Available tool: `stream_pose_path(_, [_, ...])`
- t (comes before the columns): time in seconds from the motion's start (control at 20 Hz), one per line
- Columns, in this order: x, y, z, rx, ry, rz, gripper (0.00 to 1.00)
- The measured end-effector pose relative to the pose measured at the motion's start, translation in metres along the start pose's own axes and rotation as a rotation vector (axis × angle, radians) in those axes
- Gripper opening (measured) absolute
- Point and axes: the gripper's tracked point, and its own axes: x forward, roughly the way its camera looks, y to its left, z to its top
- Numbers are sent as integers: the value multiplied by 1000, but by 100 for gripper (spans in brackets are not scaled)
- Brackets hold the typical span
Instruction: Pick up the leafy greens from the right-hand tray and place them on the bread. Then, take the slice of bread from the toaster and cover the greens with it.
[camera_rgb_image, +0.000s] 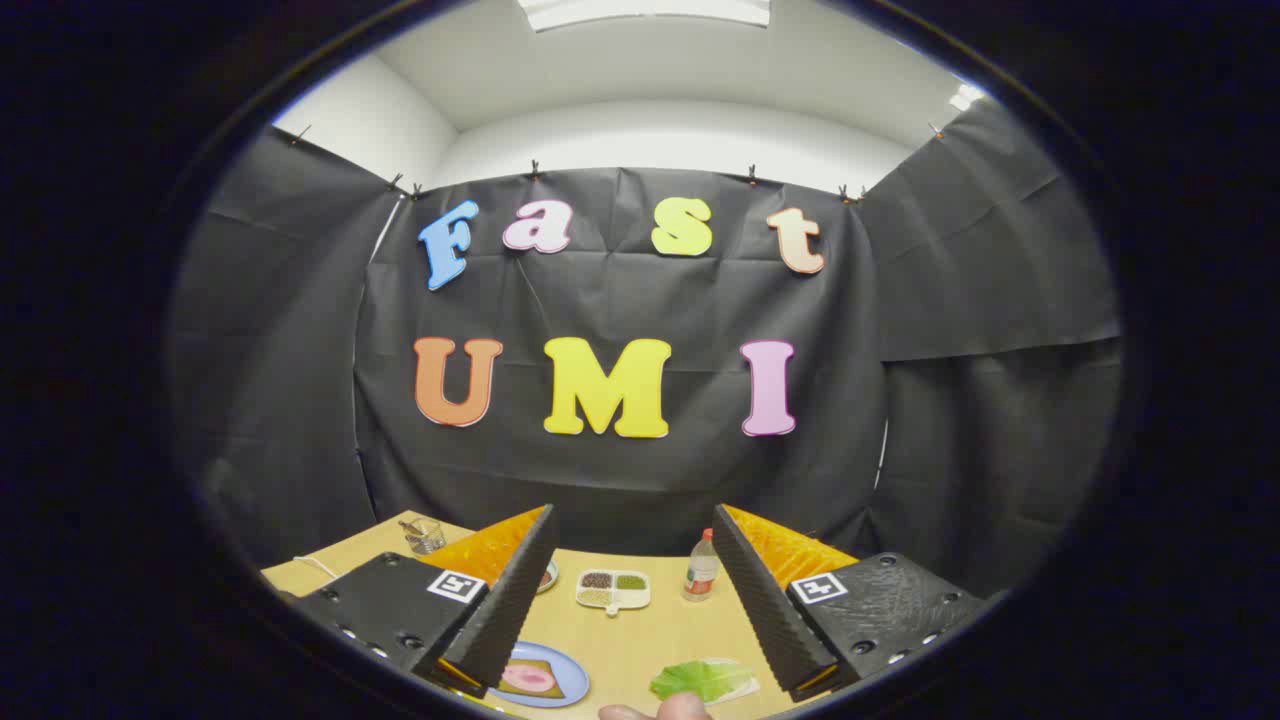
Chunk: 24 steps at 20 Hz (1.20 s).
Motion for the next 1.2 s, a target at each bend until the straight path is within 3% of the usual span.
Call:
stream_pose_path(0.45, [-7,-5,5,47,12,-31,95])
stream_pose_path(1.2, [-5,-10,-2,28,39,1,95])
